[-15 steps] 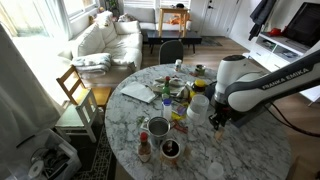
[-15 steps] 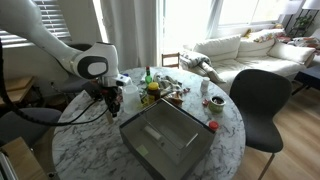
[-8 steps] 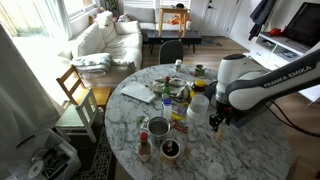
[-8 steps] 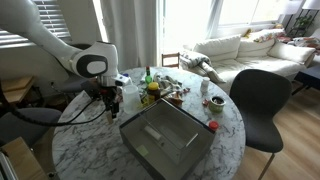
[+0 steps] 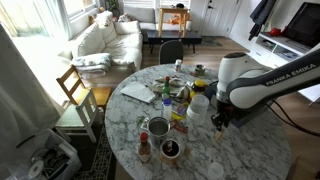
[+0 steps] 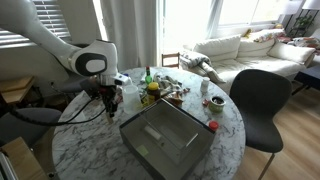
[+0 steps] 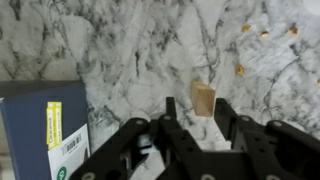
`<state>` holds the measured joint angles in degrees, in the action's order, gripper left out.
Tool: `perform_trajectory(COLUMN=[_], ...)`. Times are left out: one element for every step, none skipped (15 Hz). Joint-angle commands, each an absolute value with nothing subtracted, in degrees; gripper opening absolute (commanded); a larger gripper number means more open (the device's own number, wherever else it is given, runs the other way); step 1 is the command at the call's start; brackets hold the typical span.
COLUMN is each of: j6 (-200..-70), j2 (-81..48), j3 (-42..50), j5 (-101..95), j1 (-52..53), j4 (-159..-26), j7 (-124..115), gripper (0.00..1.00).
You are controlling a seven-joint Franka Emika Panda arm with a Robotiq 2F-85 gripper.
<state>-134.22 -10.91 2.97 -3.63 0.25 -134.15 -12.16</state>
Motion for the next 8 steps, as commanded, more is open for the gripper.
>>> perform_trajectory(j6=[-131.45,-130.93,-130.57,-130.35,-130.23,-130.07,-129.96,-129.93], j2=[-11.2,-11.32,-11.34,-11.34,-11.39,-11.46,-11.43,-11.36], j3=[2.44,2.33,2.26,2.21,2.14,2.05,2.0,1.99], j5=[-1.28,-0.82,-0.44,-0.16,0.14,0.47,0.58,0.42], j1=[-0.35,-0.42,-0.44,-0.44,-0.46,-0.45,-0.4,-0.32], j4=[-134.13,-134.06,-134.02,-133.97,-133.91,-133.89,-133.89,-133.88], j7=[-10.11,-9.57,-9.21,-8.79,-8.29,-7.69,-7.31,-7.25], gripper=[0.69,0.57,0.26,0.3,0.3,0.23,0.15,0.05])
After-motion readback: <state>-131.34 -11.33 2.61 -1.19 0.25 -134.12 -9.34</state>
